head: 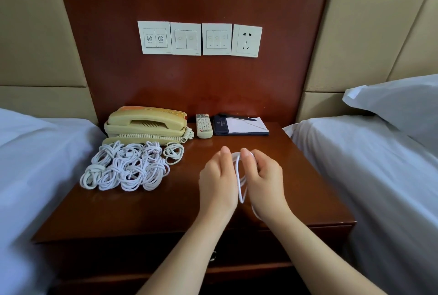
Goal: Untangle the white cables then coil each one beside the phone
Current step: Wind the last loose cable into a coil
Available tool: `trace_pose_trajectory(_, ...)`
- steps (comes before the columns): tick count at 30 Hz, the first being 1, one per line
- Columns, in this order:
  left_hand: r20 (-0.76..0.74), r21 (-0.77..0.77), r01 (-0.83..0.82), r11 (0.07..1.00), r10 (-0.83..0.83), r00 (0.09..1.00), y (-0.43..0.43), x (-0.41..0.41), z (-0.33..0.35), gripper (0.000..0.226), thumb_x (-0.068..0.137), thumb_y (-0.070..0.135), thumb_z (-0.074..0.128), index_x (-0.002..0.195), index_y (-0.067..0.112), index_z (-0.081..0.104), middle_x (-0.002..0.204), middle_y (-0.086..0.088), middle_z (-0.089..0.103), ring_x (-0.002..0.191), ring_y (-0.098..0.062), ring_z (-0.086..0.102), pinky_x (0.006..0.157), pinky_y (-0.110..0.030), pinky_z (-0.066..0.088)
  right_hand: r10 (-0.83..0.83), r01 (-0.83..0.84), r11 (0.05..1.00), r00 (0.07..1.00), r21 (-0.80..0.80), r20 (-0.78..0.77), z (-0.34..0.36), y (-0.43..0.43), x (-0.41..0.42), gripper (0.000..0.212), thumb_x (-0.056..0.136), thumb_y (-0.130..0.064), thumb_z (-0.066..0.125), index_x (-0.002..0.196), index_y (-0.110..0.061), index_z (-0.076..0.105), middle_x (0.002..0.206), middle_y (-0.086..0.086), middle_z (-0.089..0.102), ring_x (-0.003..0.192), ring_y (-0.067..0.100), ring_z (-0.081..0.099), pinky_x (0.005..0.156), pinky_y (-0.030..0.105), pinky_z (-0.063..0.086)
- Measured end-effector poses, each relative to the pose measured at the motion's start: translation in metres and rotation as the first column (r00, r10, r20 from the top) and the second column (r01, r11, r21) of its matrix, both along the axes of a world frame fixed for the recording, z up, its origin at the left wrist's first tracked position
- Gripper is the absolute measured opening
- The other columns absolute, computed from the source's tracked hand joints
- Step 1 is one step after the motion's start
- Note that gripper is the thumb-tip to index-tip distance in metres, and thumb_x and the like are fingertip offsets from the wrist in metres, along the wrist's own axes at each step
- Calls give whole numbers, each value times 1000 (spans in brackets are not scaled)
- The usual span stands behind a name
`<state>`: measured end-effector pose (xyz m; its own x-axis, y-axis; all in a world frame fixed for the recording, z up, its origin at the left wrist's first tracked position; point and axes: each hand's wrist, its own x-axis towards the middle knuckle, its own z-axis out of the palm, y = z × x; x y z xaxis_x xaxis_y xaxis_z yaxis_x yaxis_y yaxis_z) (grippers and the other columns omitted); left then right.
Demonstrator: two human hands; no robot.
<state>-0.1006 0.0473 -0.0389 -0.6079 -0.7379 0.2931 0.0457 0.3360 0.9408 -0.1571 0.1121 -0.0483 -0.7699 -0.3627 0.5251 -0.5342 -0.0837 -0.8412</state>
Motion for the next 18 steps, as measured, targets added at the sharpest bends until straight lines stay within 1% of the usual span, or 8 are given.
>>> trace_pose_trajectory(2,10,75,29,997,-30,1000,0,-2,-1,45,101,39,26,101,19,66,98,2,66,98,-15,60,91,-34,44,-44,44,999,999,-8,-11,-1,-3,2,40,95,-18,52,56,-25,46,47,-13,48,44,3,42,45,13,32)
trace_pose_trajectory(4,34,142,100,985,-106,994,-3,-3,0,47,100,46,25,107,21,65,104,-1,66,102,-18,62,91,-39,49,-88,88,996,996,-2,-22,0,-4,1,41,95,-19,53,55,-24,45,46,-13,48,44,4,43,44,13,32)
trace_pose_trajectory(6,98,158,197,967,-214,972,-5,-2,4,44,98,49,28,112,22,60,101,-2,64,90,-18,65,67,-33,57,-124,124,992,992,4,-21,0,-4,-1,44,94,-20,54,53,-24,42,43,-13,45,42,4,41,43,13,30)
trace_pose_trajectory(8,163,101,258,961,-271,949,-5,0,5,36,98,44,35,115,19,54,94,0,61,77,-16,65,47,-22,50,-147,147,989,989,2,-27,-1,-2,-3,45,95,-21,54,52,-23,41,42,-13,43,41,5,39,43,13,29)
trace_pose_trajectory(10,185,37,282,959,-284,941,-5,1,2,27,99,38,37,111,20,53,90,0,59,72,-15,64,46,-23,49,-152,152,988,988,-13,-3,-2,-1,-4,44,95,-22,54,52,-22,44,41,-12,43,40,4,39,43,13,28)
trace_pose_trajectory(14,234,-134,248,959,-212,949,-14,1,-4,28,101,33,35,92,16,55,78,1,57,66,-16,57,61,-33,47,-91,90,996,995,28,43,4,1,-3,42,95,-23,53,53,-18,47,40,-12,41,41,4,37,43,12,28)
trace_pose_trajectory(16,244,-208,233,950,-180,953,-20,4,-3,29,101,28,33,81,18,51,70,3,51,62,-13,51,57,-28,40,-19,26,988,999,155,-47,11,8,-7,45,95,-26,53,51,-19,44,40,-10,37,42,6,32,44,15,26)
trace_pose_trajectory(18,256,-283,226,932,-153,954,-26,6,-3,32,101,29,32,75,20,47,67,3,49,62,-14,51,59,-31,41,8,54,944,983,325,-186,17,15,-15,47,95,-31,52,50,-24,41,41,-8,35,43,10,31,44,18,26)
